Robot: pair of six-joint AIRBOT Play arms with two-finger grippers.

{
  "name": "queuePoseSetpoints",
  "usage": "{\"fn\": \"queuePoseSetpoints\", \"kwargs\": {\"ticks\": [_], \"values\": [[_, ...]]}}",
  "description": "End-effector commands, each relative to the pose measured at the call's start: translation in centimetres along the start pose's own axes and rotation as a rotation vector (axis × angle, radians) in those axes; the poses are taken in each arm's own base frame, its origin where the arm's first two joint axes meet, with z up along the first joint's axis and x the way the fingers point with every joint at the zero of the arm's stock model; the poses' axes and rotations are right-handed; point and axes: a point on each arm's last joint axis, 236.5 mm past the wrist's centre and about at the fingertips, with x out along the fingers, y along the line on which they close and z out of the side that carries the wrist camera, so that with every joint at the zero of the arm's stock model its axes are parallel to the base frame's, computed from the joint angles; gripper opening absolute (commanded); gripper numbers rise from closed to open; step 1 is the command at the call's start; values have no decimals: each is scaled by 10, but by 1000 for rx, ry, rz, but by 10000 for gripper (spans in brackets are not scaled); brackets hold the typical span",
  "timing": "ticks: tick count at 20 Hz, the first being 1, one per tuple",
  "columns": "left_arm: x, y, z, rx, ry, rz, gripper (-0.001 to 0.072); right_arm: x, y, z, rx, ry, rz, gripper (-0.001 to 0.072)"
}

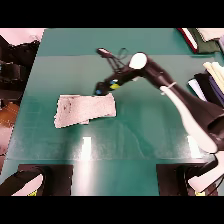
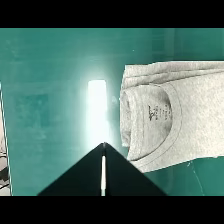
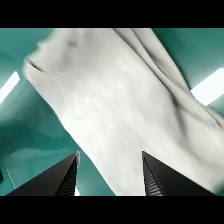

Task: Fold the shirts.

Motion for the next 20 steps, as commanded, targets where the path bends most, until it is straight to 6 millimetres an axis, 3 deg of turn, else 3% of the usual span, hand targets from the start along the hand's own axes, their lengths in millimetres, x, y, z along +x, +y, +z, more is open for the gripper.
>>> {"fn": "queuePoseSetpoints", "kwargs": {"ticks": [1, 2, 3, 4, 9, 15, 17, 18, 19, 20], "values": [[0, -1, 4, -1, -18, -6, 25, -28, -64, -65, 254, 46, -58, 450], [0, -2, 6, -1, -25, -9, 26, -28, -74, -76, 315, 31, -56, 453], [0, -3, 7, -2, -31, -13, 25, -25, -81, -85, 381, 13, -43, 534], [0, -5, 9, -3, -38, -20, 25, -20, -85, -91, 436, -2, -23, 709], [-1, -14, 11, -8, -48, -59, 26, 20, -82, -91, 570, -62, 61, 716], [0, -14, 9, -7, -37, -61, 25, 75, -50, -57, 490, -25, 139, 713], [0, -14, 5, -7, -23, -61, 26, 89, -36, -41, 473, -41, 172, 661], [0, -14, 4, -7, -15, -61, 26, 95, -31, -34, 459, -51, 179, 599], [0, -14, 3, -7, -12, -61, 26, 99, -27, -28, 449, -58, 190, 447], [0, -14, 1, -6, -6, -61, 25, 102, -23, -23, 437, -62, 198, 345]]}}
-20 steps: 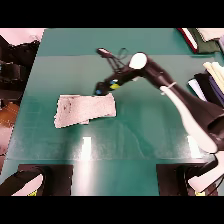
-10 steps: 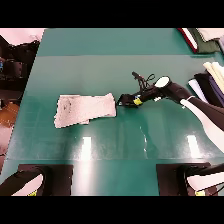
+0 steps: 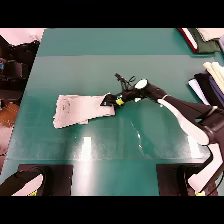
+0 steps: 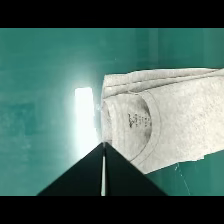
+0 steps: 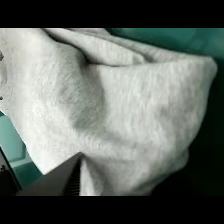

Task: Fold the shirts.

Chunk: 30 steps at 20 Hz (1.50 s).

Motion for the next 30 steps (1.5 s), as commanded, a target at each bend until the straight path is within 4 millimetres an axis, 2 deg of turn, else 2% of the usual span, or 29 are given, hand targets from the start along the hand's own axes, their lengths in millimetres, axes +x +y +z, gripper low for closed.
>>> {"fn": "queuePoseSetpoints", "kwargs": {"ticks": [1, 2, 3, 5, 7, 9, 12, 14, 18, 20, 21, 23, 26, 28, 30], "values": [[0, -1, -6, 0, 24, -2, 25, 20, 26, 11, -40, -11, 54, 212], [0, -1, -6, 0, 26, -2, 25, 19, 30, 13, -80, -14, 58, 15], [0, -1, -6, 0, 26, -2, 26, 16, 35, 14, -126, -11, 68, 18], [0, -1, -6, 0, 26, -2, 25, -7, 42, 26, -159, -32, 80, 14], [0, -1, -6, 0, 26, -2, 25, -51, 43, 52, -169, -107, 74, 14], [0, -1, -6, -1, 25, -3, 25, -112, 28, 80, -209, -204, -1, 14], [0, -8, -5, -4, 21, -32, 25, -227, -11, 118, -232, -390, -159, 14], [-1, -17, -5, -9, 19, -73, 25, -307, -40, 133, -201, -531, -249, 14], [-3, -41, -4, -20, 17, -173, 25, -458, -109, 142, -127, -819, -427, 13], [-6, -53, -3, -26, 16, -224, 25, -520, -147, 136, -97, -936, -529, 12], [-7, -59, -3, -29, 16, -252, 25, -545, -162, 134, -103, -975, -579, 12], [-11, -70, -2, -33, 15, -301, 25, -585, -186, 133, -130, -1011, -653, 12], [-13, -77, -2, -37, 14, -333, 25, -619, -208, 140, -145, -1032, -684, 12], [-13, -78, -2, -58, 18, -334, 25, -635, -214, 146, -159, -1053, -698, 13], [-13, -78, -2, -67, 20, -334, 25, -654, -206, 154, -196, -1086, -718, 12]]}}
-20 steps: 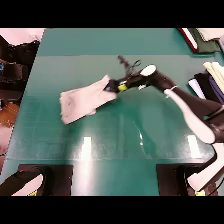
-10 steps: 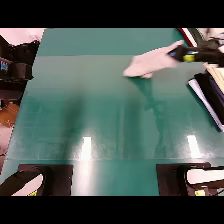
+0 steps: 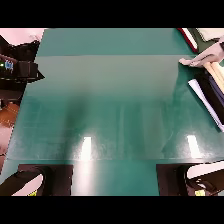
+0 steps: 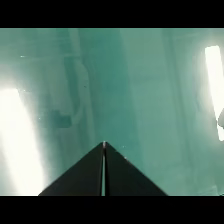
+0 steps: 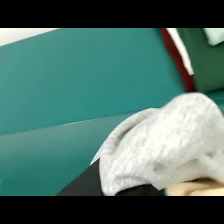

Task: Fold the shirts.

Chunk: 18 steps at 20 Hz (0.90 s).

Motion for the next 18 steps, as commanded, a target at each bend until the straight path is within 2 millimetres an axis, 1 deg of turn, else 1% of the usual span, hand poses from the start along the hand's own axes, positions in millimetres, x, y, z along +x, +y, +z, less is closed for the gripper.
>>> {"fn": "queuePoseSetpoints", "kwargs": {"ticks": [1, 3, 5, 9, 12, 14, 16, 18], "values": [[0, -5, 0, -23, 1, -21, 25, -9, -18, 39, -59, -80, -26, 12], [0, -5, 0, -40, 0, -21, 25, -24, -13, 66, -97, -139, -36, 13], [0, -5, 0, -41, 0, -21, 25, -44, -17, 82, -104, -180, -68, 13], [0, -5, 0, -41, 0, -20, 25, -85, -38, 87, -84, -205, -136, 12], [0, -5, 0, -41, 0, -20, 26, -117, -46, 91, -89, -198, -156, 13], [0, -5, 0, -41, 0, -21, 25, -134, -51, 86, -63, -172, -155, 13], [0, -5, 0, -41, 0, -21, 25, -144, -55, 71, 3, -116, -137, 13], [0, -5, 0, -40, 1, -20, 25, -153, -71, 37, 98, 14, -172, 15]]}}
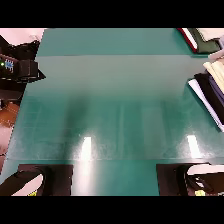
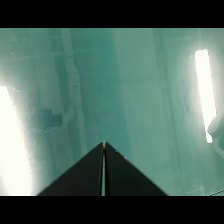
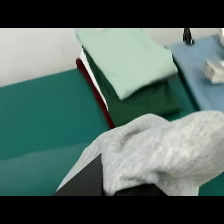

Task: Fold the shirts.

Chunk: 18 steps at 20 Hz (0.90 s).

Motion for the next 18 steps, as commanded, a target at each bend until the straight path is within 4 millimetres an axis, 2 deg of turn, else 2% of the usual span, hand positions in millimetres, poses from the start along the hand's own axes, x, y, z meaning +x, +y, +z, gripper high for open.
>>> {"fn": "queuePoseSetpoints", "kwargs": {"ticks": [1, 5, 7, 10, 11, 12, 13, 14, 18], "values": [[0, 0, 0, 1, 0, 0, 26, -25, -25, -52, 144, 222, -68, 15], [0, 0, 0, 1, 2, 0, 25, -75, -84, -126, 374, 508, -382, 16], [0, 0, 0, 1, 2, 0, 26, -100, -101, -149, 426, 604, -499, 16], [0, 0, -2, 8, 8, 0, 25, -122, -106, -166, 476, 685, -543, 22], [0, 0, -2, 9, 9, 1, 25, -126, -105, -169, 482, 705, -546, 106], [0, 0, -2, 11, 9, 1, 26, -130, -106, -172, 497, 712, -543, 419], [0, 0, -3, 21, 11, 0, 26, -133, -105, -173, 506, 720, -542, 661], [0, 0, -4, 27, 18, 0, 25, -137, -103, -177, 516, 743, -539, 685], [0, 0, -4, 36, 17, 1, 26, -145, -86, -184, 555, 803, -528, 672]]}}
